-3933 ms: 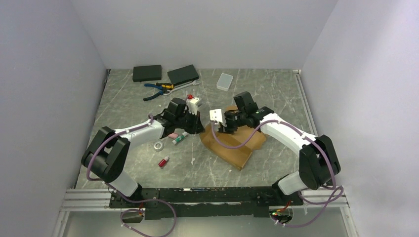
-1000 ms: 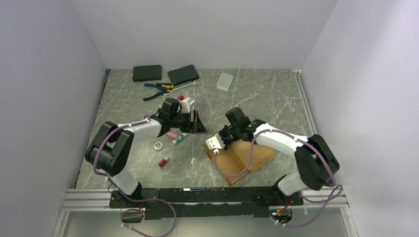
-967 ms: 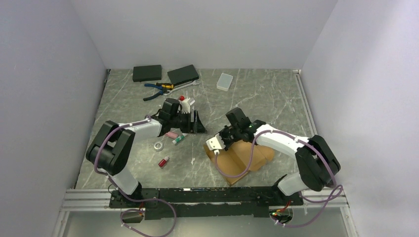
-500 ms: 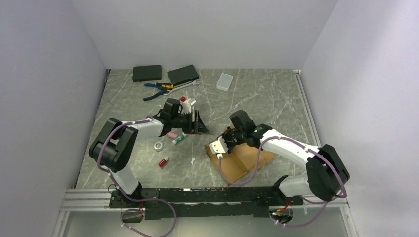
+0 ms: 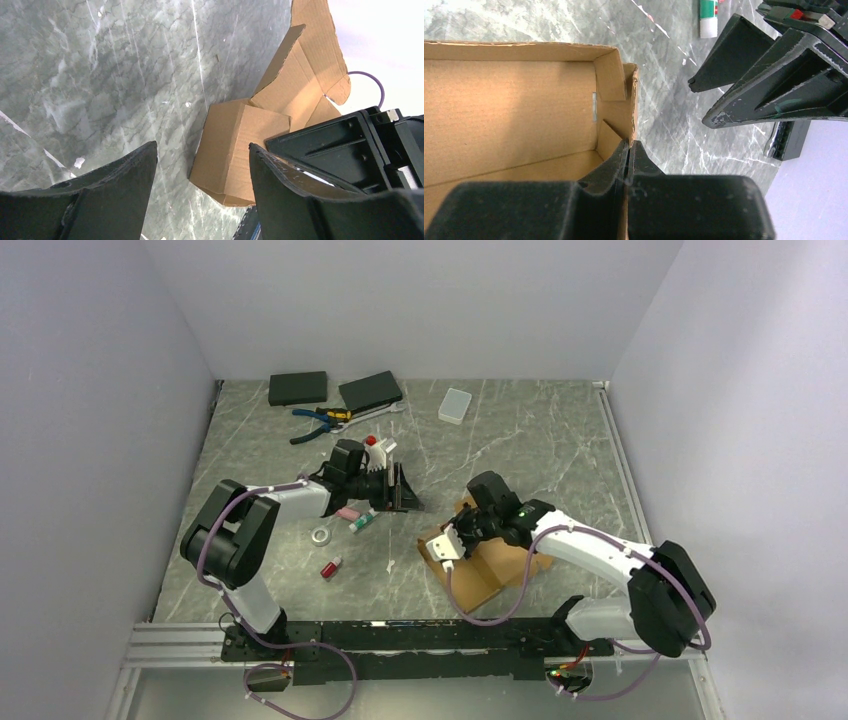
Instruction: Fold the paper box
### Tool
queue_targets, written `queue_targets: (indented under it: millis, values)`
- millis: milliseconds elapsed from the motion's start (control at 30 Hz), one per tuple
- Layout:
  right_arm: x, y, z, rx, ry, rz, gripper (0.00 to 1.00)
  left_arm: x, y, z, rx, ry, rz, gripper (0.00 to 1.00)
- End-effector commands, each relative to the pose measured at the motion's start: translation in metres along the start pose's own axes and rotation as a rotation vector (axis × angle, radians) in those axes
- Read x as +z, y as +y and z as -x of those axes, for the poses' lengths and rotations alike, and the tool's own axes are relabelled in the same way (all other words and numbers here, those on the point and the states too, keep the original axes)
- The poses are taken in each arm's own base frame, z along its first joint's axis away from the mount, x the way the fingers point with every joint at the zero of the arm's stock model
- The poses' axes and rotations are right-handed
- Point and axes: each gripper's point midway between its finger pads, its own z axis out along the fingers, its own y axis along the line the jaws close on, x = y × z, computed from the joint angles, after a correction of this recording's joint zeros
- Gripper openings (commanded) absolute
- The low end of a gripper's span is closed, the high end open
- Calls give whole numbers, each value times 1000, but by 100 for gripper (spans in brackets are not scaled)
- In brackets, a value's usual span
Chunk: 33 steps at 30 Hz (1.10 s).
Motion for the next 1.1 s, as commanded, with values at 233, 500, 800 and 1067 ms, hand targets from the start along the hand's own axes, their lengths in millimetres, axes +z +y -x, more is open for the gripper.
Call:
queue_targets:
  millis: [233,500,800,1067]
  values:
    - [0,9,5,-77,13,-17,0,5,-12,-4,19,44,-51,76]
    - [2,28,4,-100,19,33,0,8,-12,-9,30,70,-32,76]
    - [4,41,6,-103,9,73,0,22,-17,-19,74,145,-24,76]
    - [6,47,6,-107,5,90,0,28,-12,-33,99,218,18,74]
